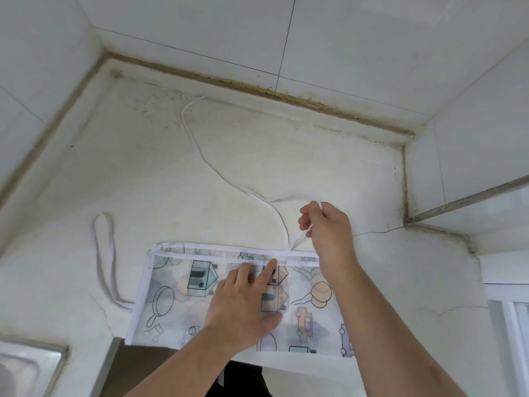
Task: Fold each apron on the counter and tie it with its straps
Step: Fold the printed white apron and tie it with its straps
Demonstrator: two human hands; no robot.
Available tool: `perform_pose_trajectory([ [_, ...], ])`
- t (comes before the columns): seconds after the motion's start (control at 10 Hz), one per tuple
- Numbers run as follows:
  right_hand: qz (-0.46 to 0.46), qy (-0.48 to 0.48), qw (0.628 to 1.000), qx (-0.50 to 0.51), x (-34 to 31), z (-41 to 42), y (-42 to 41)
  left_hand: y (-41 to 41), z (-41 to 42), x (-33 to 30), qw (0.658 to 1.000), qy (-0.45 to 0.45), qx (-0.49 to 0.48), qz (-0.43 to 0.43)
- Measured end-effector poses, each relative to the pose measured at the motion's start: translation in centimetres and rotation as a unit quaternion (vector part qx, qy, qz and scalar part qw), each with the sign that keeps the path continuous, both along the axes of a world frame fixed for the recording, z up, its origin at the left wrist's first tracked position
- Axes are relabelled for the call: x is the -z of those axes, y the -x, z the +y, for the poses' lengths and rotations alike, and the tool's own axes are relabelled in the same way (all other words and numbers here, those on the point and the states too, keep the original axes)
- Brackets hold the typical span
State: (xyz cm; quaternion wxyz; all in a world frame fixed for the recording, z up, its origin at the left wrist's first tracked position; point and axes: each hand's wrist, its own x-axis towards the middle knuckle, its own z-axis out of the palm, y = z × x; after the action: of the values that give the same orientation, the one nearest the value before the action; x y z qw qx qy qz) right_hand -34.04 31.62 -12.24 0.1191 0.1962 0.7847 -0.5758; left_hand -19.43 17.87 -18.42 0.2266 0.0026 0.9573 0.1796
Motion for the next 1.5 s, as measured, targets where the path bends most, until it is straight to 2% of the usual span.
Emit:
perform_pose_trajectory([
  [0.1, 0.036, 0.050, 0.997, -0.056, -5.7, 0.6, -3.0, 0.2, -0.1, -0.1, 1.000, -0.007, -0.003, -0.012],
  [0.2, 0.043, 0.064, 0.983, -0.164, -9.0, 1.7, -10.2, 0.6, -0.1, -0.7, 1.000, -0.017, 0.001, -0.021],
  [0.3, -0.150, -0.012, 0.922, -0.357, -6.6, 1.6, -16.3, 0.8, -0.2, -1.1, 0.999, -0.019, 0.007, -0.034],
  [0.4, -0.285, -0.041, 0.872, -0.397, -3.0, 3.7, -21.1, 0.9, -0.3, -1.1, 0.999, -0.020, 0.013, -0.035],
  [0.5, -0.315, -0.177, 0.864, -0.349, -3.2, 3.0, -19.1, 0.8, -0.4, -0.8, 0.999, -0.017, 0.014, -0.039],
  [0.6, -0.225, -0.214, 0.880, -0.359, 6.6, 9.0, -24.4, 0.8, -0.4, -0.7, 0.999, -0.023, 0.012, -0.035],
  [0.7, -0.153, -0.223, 0.924, -0.269, 7.5, 11.8, -25.3, 0.5, -0.2, -0.8, 0.998, -0.052, -0.011, -0.039],
  [0.8, -0.015, -0.325, 0.945, 0.029, 1.8, 11.0, -19.7, -0.2, 0.1, -1.2, 0.997, -0.062, -0.009, -0.032],
  [0.9, -0.193, -0.329, 0.924, 0.043, 1.3, 12.2, -15.3, -1.1, 0.7, -1.3, 0.999, -0.026, 0.011, -0.027],
  [1.0, -0.263, -0.284, 0.921, -0.037, 1.6, 12.5, -14.1, -1.8, 1.4, -1.0, 1.000, 0.017, 0.017, -0.007],
  [1.1, -0.256, -0.207, 0.943, -0.036, 1.2, 14.3, -13.6, -2.2, 1.6, -0.6, 0.999, 0.043, 0.026, 0.012],
  [1.2, -0.193, 0.069, 0.978, 0.048, 1.0, 14.9, -15.0, -2.2, 1.3, -0.4, 0.999, 0.036, 0.018, 0.017],
  [1.3, -0.161, 0.261, 0.941, 0.140, 1.4, 13.6, -17.8, -2.1, 1.2, -0.4, 0.999, 0.027, 0.009, 0.014],
  [1.4, -0.219, 0.229, 0.935, 0.158, 2.7, 12.5, -20.1, -1.9, 1.3, -0.5, 1.000, 0.014, 0.000, 0.006],
  [1.5, -0.223, 0.168, 0.950, 0.141, 2.4, 11.2, -20.4, -1.9, 1.0, -0.5, 1.000, -0.003, -0.007, 0.014],
])
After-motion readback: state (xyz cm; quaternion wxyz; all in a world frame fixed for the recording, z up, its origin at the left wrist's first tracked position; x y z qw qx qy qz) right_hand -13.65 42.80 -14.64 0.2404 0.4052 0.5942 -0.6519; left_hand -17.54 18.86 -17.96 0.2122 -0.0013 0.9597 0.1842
